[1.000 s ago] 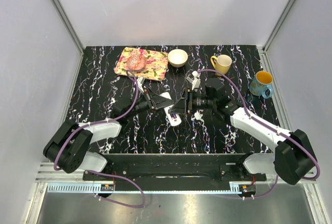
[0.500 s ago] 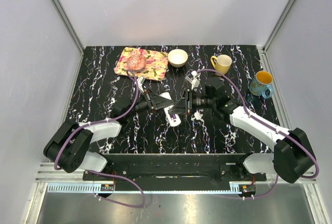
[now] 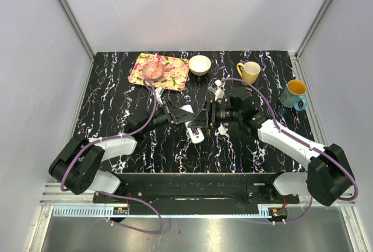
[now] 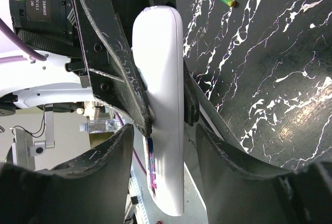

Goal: Load the batteries into the remote control

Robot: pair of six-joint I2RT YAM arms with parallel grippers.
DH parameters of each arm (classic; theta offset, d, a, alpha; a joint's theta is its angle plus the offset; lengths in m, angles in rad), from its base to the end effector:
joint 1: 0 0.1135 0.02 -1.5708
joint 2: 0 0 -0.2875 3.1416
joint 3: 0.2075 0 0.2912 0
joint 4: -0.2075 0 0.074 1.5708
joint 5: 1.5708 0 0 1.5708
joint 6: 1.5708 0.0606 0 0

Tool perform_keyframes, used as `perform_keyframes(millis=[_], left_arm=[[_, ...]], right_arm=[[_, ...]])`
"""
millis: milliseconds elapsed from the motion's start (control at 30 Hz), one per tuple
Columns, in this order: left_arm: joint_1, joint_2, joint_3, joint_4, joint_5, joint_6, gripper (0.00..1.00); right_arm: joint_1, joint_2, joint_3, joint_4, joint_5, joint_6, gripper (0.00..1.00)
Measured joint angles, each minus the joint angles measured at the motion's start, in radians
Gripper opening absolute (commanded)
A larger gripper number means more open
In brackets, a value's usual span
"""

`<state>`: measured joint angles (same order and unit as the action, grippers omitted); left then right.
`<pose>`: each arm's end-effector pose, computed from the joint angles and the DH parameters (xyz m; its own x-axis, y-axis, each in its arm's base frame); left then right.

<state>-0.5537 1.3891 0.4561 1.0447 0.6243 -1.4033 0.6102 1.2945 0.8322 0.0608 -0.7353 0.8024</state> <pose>0.2436 -0.1923 0.2168 -0.8921 -0.3891 -0.2299 0.2470 0.0063 -0.9690 0.2495 0.2240 0.2702 -0.8920 0.0270 -0.4512 -0.4167 0.3375 0.8440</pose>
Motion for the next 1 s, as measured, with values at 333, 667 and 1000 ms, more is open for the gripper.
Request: perform_keyframes(millis=[333, 667, 1000], left_arm=[[-0.001, -0.001, 0.000, 0.004, -0.003, 0.000, 0.00], [0.000, -0.016, 0.001, 0.008, 0.010, -0.019, 0.00], [0.002, -0.020, 0.001, 0.006, -0.002, -0.010, 0.00]], right_arm=[[0.000, 0.000, -0.003, 0.000, -0.042, 0.009, 0.42], [-0.004, 0.008, -0.014, 0.027, -0.097, 0.013, 0.00], [-0.004, 0.016, -0.016, 0.052, -0.097, 0.044, 0.96]])
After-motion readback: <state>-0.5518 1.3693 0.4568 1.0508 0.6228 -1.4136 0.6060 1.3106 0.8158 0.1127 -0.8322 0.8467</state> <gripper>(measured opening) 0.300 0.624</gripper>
